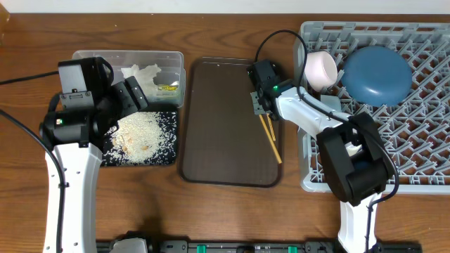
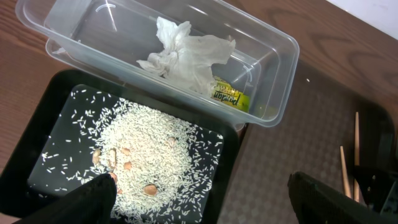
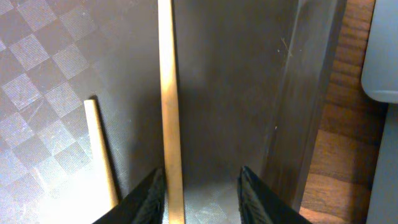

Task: Sort waste into correct bins and load items into the dishwasher rack
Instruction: 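Move right gripper to chopsticks on brown tray and grasp one, then lift one chopstick with right gripper off brown tray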

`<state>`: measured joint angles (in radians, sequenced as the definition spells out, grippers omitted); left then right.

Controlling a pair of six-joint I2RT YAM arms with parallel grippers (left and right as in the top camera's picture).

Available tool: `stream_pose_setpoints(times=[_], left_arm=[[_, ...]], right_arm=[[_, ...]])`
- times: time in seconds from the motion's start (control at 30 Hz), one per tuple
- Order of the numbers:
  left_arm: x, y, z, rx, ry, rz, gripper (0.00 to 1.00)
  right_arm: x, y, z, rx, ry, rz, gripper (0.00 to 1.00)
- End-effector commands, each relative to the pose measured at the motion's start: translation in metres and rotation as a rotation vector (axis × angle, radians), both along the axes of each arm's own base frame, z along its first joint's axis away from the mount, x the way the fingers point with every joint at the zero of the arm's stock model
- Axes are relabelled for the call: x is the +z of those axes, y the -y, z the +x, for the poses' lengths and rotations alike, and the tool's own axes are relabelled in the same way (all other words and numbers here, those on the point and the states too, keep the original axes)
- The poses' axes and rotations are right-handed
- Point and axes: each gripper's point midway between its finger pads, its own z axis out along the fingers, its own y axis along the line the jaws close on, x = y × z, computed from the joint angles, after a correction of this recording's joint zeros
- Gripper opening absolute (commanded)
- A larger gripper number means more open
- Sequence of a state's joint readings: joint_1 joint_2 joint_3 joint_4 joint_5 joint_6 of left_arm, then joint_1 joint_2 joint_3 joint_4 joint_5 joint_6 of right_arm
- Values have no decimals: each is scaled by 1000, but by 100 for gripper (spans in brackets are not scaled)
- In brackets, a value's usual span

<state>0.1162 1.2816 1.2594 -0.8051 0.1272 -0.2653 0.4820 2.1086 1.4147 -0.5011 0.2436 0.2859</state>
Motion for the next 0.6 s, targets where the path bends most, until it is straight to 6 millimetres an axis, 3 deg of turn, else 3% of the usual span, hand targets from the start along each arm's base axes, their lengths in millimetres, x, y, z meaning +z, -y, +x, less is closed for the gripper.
stream_pose_setpoints(times=[0.0,0.23,0.37,0.57], left_arm=[[4,-3,2,7,7,8,91],[4,-3,2,7,7,8,91],[4,-3,2,7,7,8,91],[4,-3,2,7,7,8,91]], right_arm=[[-15,4,-8,-11,-50,-11,32],[-24,1,-34,12,-171,14,9],[-26,2,-42,16,-203,11,1],[-26,-2,-41,20,-200,30,1]])
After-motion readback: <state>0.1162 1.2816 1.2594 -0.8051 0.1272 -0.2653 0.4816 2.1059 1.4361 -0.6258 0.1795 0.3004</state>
